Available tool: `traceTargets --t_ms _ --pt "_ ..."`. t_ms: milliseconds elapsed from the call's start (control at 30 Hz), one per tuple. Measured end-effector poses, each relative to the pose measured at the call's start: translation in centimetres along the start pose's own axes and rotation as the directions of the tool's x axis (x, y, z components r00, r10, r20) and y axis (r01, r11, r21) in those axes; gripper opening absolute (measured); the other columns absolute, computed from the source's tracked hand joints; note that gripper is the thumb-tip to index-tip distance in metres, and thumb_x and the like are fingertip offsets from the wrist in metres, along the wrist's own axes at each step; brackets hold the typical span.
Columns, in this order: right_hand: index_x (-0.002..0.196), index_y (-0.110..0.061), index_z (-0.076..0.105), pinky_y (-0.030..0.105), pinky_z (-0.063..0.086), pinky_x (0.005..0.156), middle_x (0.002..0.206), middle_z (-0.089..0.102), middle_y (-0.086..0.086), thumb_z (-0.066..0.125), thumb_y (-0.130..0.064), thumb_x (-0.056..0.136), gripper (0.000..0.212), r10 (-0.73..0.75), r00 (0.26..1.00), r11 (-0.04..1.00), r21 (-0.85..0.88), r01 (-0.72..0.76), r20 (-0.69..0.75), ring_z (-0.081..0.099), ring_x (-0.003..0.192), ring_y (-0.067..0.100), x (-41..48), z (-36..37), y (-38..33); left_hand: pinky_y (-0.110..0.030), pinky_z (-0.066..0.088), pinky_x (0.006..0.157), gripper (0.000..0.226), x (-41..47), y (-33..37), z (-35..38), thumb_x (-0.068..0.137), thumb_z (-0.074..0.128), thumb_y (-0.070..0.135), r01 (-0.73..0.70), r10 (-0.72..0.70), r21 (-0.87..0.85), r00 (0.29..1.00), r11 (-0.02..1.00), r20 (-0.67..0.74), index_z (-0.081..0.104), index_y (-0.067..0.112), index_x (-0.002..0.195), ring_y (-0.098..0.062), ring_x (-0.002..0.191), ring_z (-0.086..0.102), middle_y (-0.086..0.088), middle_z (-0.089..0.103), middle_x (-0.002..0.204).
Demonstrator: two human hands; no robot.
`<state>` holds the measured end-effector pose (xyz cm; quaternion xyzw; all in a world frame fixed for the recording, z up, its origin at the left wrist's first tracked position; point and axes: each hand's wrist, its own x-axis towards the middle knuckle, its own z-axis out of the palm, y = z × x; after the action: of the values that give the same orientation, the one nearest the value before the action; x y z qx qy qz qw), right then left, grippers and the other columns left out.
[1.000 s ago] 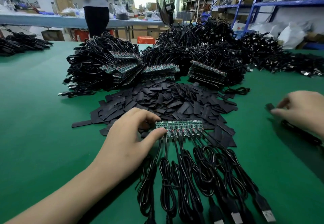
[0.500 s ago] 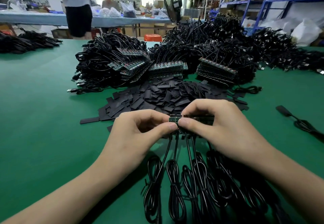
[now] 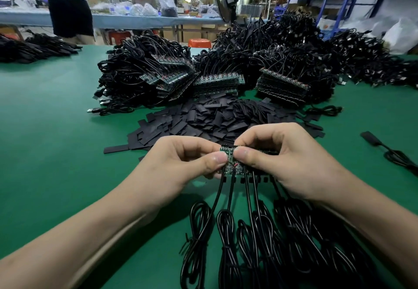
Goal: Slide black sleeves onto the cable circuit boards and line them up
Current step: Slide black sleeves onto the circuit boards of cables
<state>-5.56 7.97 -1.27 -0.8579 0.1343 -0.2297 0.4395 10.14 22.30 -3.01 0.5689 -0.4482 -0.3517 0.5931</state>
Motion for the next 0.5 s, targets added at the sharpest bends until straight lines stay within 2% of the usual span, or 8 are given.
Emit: traceTargets --t_ms 100,200,267,333,400,500 --pt "0.08 -0.022 0.077 0.016 0.049 0.072 0.076 0.073 -0.007 0.074 -0.017 0.092 0.013 0.018 0.999 0.997 0.069 -0.02 0.042 0.064 0.071 0.001 -0.04 -0.08 0.13 -0.017 0.054 0.071 0.011 0.04 0.01 -0.15 0.076 0.076 0.025 0.028 -0.027 -0.035 0.999 0.999 0.032 0.082 0.018 0.082 -0.009 0.068 0.066 -0.001 0.074 0.073" --pt "0.08 -0.021 0.076 0.015 0.049 0.07 0.076 0.073 -0.006 0.074 -0.017 0.091 0.012 0.039 0.997 0.99 0.132 -0.047 0.064 0.063 0.071 0.003 0.04 0.05 0.21 -0.017 0.054 0.071 0.009 0.02 -0.02 -0.23 0.075 0.076 0.025 0.045 -0.042 -0.058 0.998 0.997 0.056 0.082 0.02 0.08 -0.009 0.067 0.065 0.0 0.073 0.072" --pt "0.081 -0.019 0.076 0.016 0.049 0.071 0.077 0.073 -0.003 0.073 -0.024 0.087 0.009 0.047 0.996 0.982 0.178 -0.06 0.077 0.063 0.072 0.006 0.07 0.16 0.17 -0.016 0.054 0.069 0.012 -0.02 -0.11 -0.25 0.075 0.076 0.025 0.063 -0.056 -0.097 0.996 0.993 0.069 0.082 0.018 0.082 -0.009 0.068 0.064 -0.002 0.073 0.074" --pt "0.082 -0.018 0.077 0.018 0.05 0.073 0.079 0.073 -0.001 0.071 -0.032 0.081 0.014 0.053 0.996 0.978 0.199 -0.067 0.077 0.063 0.074 0.008 0.08 0.14 0.13 -0.017 0.054 0.07 0.015 -0.02 -0.2 -0.29 0.076 0.076 0.023 0.081 -0.069 -0.138 0.994 0.987 0.089 0.082 0.014 0.086 -0.009 0.07 0.064 -0.005 0.074 0.08" --pt "0.081 -0.021 0.078 0.019 0.051 0.074 0.081 0.075 -0.002 0.073 -0.036 0.08 0.016 0.077 0.996 0.981 0.177 -0.084 0.048 0.065 0.075 0.008 0.0 0.07 0.05 -0.018 0.055 0.071 0.018 0.08 -0.21 -0.53 0.075 0.077 0.024 0.07 -0.06 -0.147 0.996 0.987 0.068 0.082 0.013 0.089 -0.009 0.071 0.065 -0.006 0.075 0.081" --pt "0.085 -0.028 0.08 0.021 0.05 0.076 0.084 0.077 -0.01 0.074 -0.037 0.087 0.011 0.083 0.993 0.997 -0.001 -0.083 -0.081 0.068 0.077 -0.001 -0.38 0.03 0.14 -0.016 0.053 0.07 0.02 0.4 -0.29 -1.04 0.073 0.079 0.03 -0.007 -0.001 -0.154 0.999 0.988 -0.052 0.082 0.017 0.087 -0.007 0.07 0.065 -0.001 0.074 0.079"
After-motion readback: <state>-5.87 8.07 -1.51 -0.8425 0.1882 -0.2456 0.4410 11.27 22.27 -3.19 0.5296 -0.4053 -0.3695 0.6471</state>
